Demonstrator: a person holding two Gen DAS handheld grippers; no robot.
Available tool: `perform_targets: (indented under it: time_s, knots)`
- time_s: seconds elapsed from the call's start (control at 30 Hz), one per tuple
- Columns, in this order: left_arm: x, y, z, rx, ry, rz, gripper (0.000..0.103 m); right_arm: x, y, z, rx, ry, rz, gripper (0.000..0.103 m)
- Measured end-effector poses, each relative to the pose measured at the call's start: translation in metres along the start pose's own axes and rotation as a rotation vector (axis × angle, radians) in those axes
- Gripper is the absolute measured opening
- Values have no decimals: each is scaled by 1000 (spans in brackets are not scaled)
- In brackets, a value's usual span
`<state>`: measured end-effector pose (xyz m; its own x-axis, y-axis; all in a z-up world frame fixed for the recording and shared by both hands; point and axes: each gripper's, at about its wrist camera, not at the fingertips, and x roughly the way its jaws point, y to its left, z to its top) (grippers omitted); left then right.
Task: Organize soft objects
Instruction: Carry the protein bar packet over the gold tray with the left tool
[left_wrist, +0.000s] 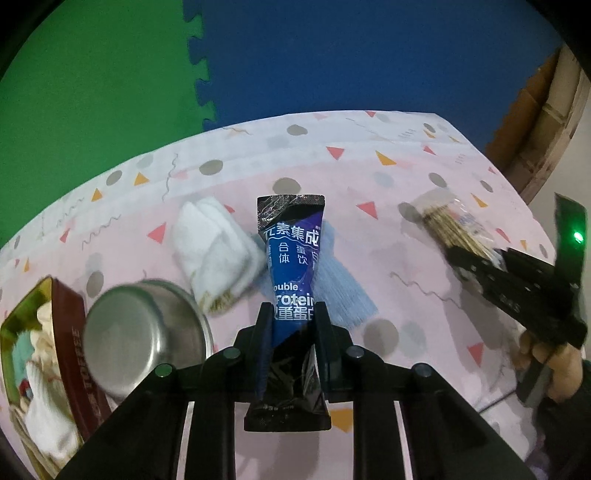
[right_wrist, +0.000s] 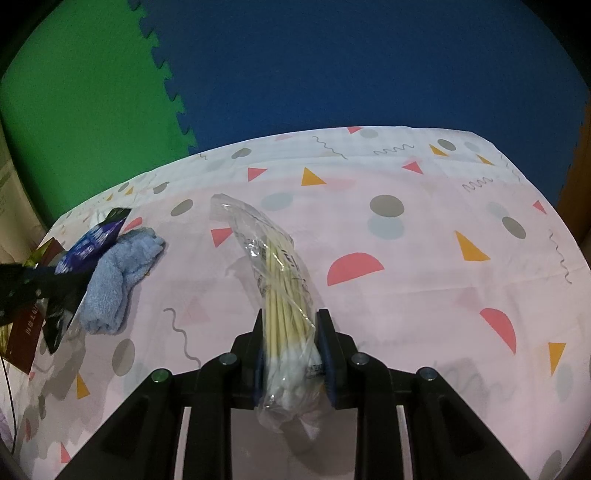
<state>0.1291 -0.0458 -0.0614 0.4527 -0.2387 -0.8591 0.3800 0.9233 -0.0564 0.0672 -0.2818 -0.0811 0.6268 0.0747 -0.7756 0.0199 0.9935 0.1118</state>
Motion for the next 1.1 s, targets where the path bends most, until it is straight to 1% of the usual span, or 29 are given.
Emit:
perform_targets:
  time_s: [0.1,0.23,0.3,0.37,0.4,0.57,0.6,0.77,0.97,1.1]
  knots:
    - [-7,-2,-14,-18,4,-12,18,0,-1,0,5,0,5,26]
    - [-3,-10,-32,2,19,-20,19,0,-1,0,9,1,8,26]
    - [5,-12,-35,5,40,-17,19,0,-1,0,9,1,7,26]
    - [8,-14,-36,0,35,-24,19,0,-1,0,10,0,8,26]
    - [9,-15,-34,-2,36,-23,22,0,-1,0,12,0,10,26]
    - [24,-16,-33,-19,72,1,22,0,-2,0,18,0,16,26]
    - [26,-15,-33,-23,72,3,21,0,-2,0,17,0,15,26]
    - [22,-11,-33,-56,68,-34,18,0,-2,0,18,1,15,26]
    - [7,-10,-33,-70,45,-25,18,0,-2,0,16,1,13,26]
    - [-11,-9,-33,-68,9,-9,18,-1,-2,0,11,2,6,26]
